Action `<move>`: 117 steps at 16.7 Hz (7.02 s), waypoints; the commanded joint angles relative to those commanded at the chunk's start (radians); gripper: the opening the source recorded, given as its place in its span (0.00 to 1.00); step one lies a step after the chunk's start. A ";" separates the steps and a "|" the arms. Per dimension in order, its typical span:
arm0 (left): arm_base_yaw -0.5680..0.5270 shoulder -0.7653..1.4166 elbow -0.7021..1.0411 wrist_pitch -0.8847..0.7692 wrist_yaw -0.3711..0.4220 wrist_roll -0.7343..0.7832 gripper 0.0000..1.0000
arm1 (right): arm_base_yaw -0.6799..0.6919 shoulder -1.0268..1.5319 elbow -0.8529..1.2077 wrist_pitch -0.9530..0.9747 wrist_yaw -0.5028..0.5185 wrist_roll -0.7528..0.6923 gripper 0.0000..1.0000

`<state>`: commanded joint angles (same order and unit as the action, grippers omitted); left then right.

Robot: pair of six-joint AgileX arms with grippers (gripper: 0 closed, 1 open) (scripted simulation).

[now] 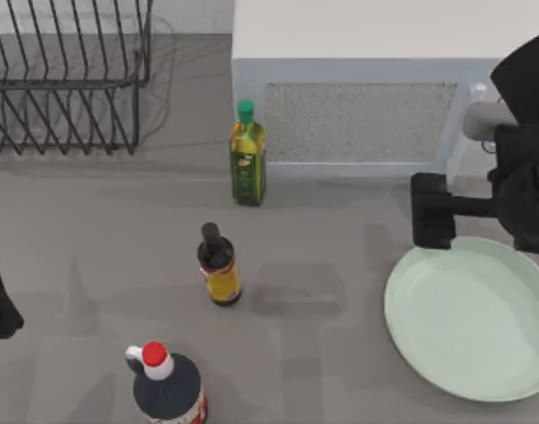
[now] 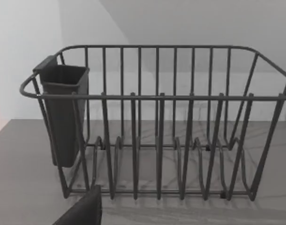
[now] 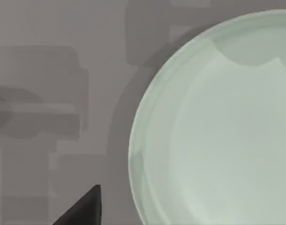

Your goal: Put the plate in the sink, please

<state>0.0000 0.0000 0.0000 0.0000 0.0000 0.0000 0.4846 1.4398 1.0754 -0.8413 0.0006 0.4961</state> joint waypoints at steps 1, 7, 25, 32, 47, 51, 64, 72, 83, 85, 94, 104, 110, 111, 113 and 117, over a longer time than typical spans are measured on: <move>0.000 0.000 0.000 0.000 0.000 0.000 1.00 | 0.027 0.085 0.059 -0.046 0.000 0.027 1.00; 0.000 0.000 0.000 0.000 0.000 0.000 1.00 | 0.131 0.408 0.290 -0.227 0.000 0.134 1.00; 0.000 0.000 0.000 0.000 0.000 0.000 1.00 | 0.141 0.595 0.097 0.134 0.001 0.147 1.00; 0.000 0.000 0.000 0.000 0.000 0.000 1.00 | 0.141 0.596 0.096 0.135 0.001 0.147 0.77; 0.000 0.000 0.000 0.000 0.000 0.000 1.00 | 0.141 0.596 0.096 0.135 0.001 0.147 0.00; 0.000 0.000 0.000 0.000 0.000 0.000 1.00 | 0.124 0.498 0.105 0.132 0.020 0.137 0.00; 0.000 0.000 0.000 0.000 0.000 0.000 1.00 | 0.133 0.523 0.857 -0.622 0.018 0.139 0.00; 0.000 0.000 0.000 0.000 0.000 0.000 1.00 | 0.113 0.496 1.135 -0.900 0.019 0.127 0.00; 0.000 0.000 0.000 0.000 0.000 0.000 1.00 | -0.048 0.577 1.407 -1.027 0.038 -0.015 0.00; 0.000 0.000 0.000 0.000 0.000 0.000 1.00 | -0.155 0.667 1.534 -1.054 0.047 -0.096 0.00; 0.000 0.000 0.000 0.000 0.000 0.000 1.00 | -0.555 1.212 1.831 -0.952 0.026 -0.501 0.00; 0.000 0.000 0.000 0.000 0.000 0.000 1.00 | -0.567 1.271 1.827 -0.918 0.009 -0.554 0.23; 0.000 0.000 0.000 0.000 0.000 0.000 1.00 | -0.567 1.271 1.827 -0.918 0.009 -0.554 0.68; 0.000 0.000 0.000 0.000 0.000 0.000 1.00 | -0.567 1.271 1.827 -0.918 0.009 -0.554 0.75; 0.000 0.000 0.000 0.000 0.000 0.000 1.00 | -0.567 1.271 1.827 -0.918 0.009 -0.554 0.90; 0.000 0.000 0.000 0.000 0.000 0.000 1.00 | -0.567 1.271 1.827 -0.918 0.009 -0.554 1.00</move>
<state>0.0000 0.0000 0.0000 0.0000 0.0000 0.0000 -0.0824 2.7110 2.9024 -1.7591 0.0095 -0.0581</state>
